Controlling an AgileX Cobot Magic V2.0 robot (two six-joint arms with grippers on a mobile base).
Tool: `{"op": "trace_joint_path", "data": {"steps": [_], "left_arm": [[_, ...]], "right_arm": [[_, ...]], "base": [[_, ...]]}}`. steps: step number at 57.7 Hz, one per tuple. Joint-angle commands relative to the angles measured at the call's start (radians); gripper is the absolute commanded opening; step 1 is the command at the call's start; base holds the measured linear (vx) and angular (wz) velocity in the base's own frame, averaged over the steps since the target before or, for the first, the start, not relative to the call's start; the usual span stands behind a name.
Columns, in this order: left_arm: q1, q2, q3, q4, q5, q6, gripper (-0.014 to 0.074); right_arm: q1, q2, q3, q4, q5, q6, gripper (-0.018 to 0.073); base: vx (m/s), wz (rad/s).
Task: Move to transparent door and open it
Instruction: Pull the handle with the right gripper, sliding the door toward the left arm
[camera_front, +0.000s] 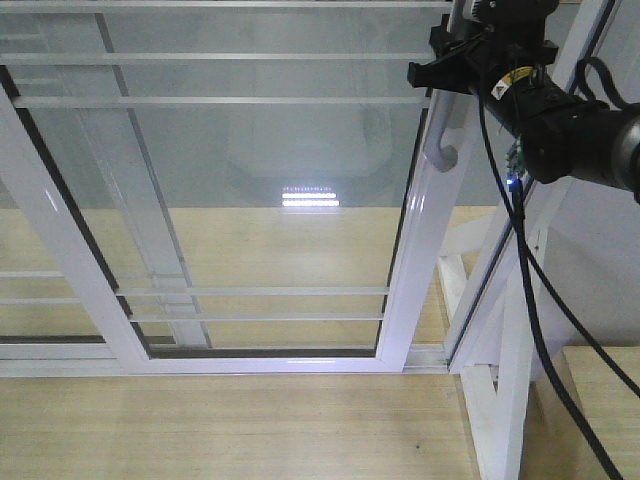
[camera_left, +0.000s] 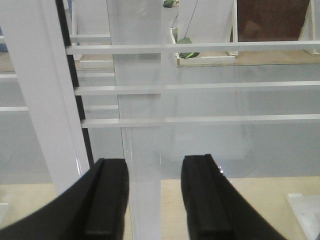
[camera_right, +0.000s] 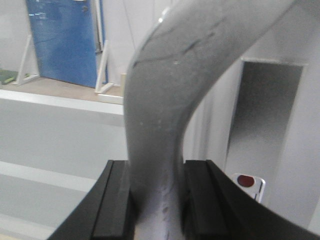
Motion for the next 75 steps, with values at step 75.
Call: {"op": "trace_joint_path", "data": {"steps": [75], "left_arm": [[-0.005,-0.009,-0.034,-0.01,-0.084,-0.004,0.0401]], "right_arm": [[0.281,-0.15,-0.019,-0.011,0.066,-0.002,0.0244]], "base": [[0.0,0.0]]}}
